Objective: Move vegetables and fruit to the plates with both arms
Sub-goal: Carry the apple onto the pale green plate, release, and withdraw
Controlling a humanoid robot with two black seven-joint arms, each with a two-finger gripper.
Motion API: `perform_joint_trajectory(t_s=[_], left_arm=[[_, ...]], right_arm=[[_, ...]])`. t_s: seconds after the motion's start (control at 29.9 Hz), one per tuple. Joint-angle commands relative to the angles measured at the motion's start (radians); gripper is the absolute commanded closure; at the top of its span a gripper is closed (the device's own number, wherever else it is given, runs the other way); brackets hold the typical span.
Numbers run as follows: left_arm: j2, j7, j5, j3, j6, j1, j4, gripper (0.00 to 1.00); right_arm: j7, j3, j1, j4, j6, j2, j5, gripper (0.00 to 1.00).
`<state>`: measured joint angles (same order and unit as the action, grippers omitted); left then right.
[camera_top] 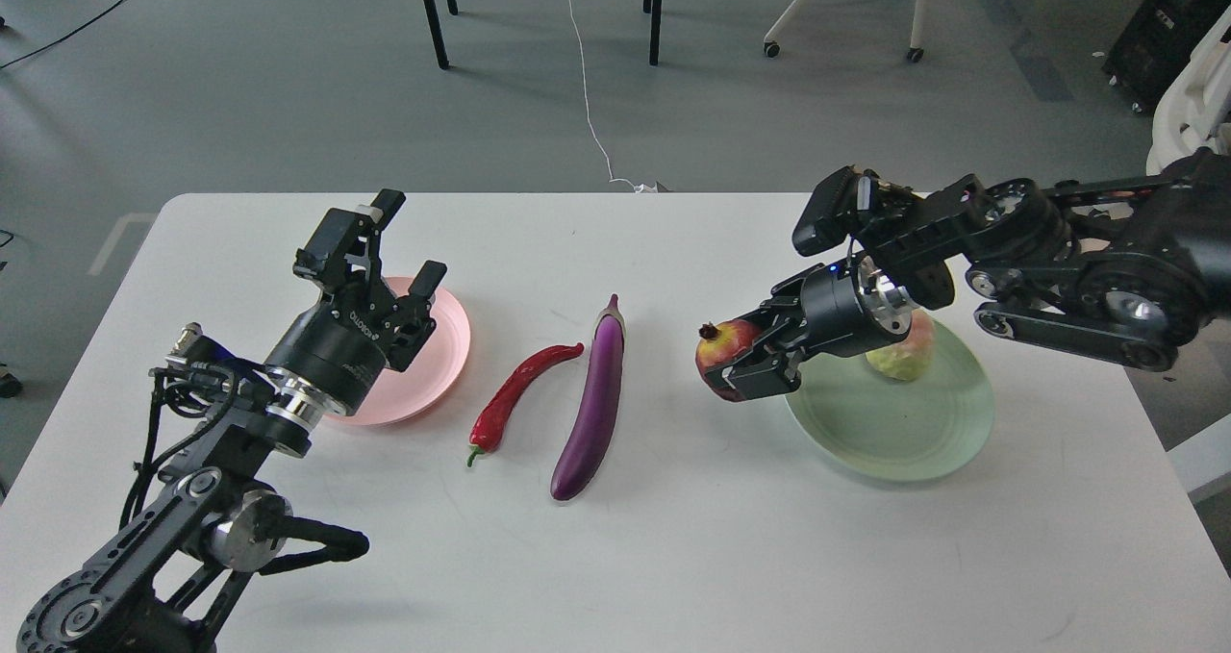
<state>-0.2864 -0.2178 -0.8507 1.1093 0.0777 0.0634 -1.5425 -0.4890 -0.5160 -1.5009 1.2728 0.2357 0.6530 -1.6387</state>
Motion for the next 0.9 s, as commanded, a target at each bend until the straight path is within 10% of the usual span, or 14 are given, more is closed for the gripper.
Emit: perform_joint_trajectory(t_s=[0.0,0.2,0.37,0.63,0.87], left_arm=[[0.004,0.0,-0.001,-0.002,0.001,-0.001,0.001,0.01],[0.007,0.001,-0.002,-0.002,0.001,-0.001,-0.001,0.01],[0.001,0.001,-0.002,-0.002,0.001,0.001,-0.001,0.01],[-0.013,0.003,-0.004,-0.002,0.001,0.003,-0.011,0.01],[-0.08,0.003,-0.062,-0.019,0.008,0.015,-0.037,0.01]], right_arm=[[0.0,-0.013,0.048,0.008,0.002,0.115,-0.098,0.51],[0.0,0.014,0.145,-0.009,0.001,0.16,-0.099,0.4],[0.0,0.063,0.179,-0.04,-0.003,0.151,-0.098,0.05],[0.0,0.174,0.212,-0.03,-0.009,0.158,-0.04,0.02],[0.0,0.361,0.303,-0.029,-0.013,0.186,0.45,0.02]])
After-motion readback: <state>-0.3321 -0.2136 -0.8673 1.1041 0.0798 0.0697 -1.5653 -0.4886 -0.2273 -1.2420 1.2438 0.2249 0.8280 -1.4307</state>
